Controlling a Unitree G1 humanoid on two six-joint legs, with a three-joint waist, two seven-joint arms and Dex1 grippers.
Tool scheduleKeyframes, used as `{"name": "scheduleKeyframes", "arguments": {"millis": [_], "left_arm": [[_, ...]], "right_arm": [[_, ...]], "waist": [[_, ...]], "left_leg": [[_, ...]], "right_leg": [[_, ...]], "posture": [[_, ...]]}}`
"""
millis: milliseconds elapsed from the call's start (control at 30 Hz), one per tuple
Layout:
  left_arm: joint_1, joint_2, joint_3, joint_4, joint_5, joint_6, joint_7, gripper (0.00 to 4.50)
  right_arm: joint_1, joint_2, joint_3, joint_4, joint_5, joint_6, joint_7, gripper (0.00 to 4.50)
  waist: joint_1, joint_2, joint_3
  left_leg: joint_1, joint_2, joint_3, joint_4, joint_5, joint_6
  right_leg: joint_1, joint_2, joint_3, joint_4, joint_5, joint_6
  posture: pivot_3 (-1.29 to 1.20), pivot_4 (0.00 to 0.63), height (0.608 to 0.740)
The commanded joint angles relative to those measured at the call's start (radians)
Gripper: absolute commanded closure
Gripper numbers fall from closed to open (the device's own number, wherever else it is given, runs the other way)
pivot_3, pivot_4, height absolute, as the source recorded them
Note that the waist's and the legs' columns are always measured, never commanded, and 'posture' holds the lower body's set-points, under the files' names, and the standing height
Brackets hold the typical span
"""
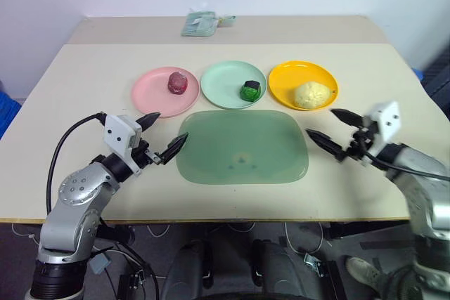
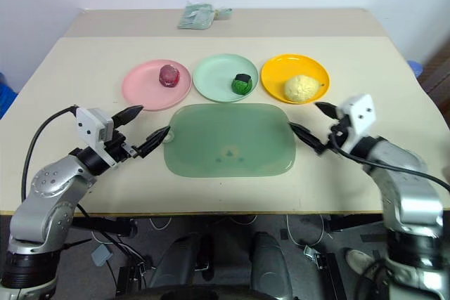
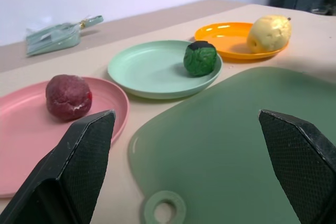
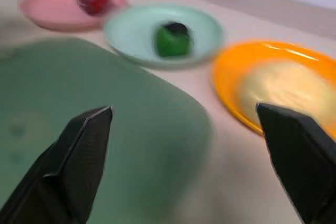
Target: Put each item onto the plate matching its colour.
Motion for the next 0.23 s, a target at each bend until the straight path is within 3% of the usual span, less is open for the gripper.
{"name": "scheduleKeyframes", "arguments": {"millis": [33,233], "left_arm": [[0.002,0.018,0.029,0.009,-0.011,-0.029,-0.032,0.00],[-0.017,0.024,0.022,0.068,-0.029,-0.051,-0.108,0.00]], "right_arm": [[0.087,-0.041,-0.107,-0.128,0.058,0.042,-0.004,0.04],[0.119,-0.049,-0.133,-0.171,0.104,0.072,-0.028,0.04]], "waist": [[0.001,0.000,0.000],[0.000,0.000,0.000]], "left_leg": [[0.000,0.000,0.000,0.000,0.000,0.000],[0.000,0.000,0.000,0.000,0.000,0.000]], "right_leg": [[0.000,0.000,0.000,0.000,0.000,0.000],[0.000,0.000,0.000,-0.001,-0.001,-0.002]], "posture": [[0.00,0.150,0.740],[0.00,0.150,0.740]]}}
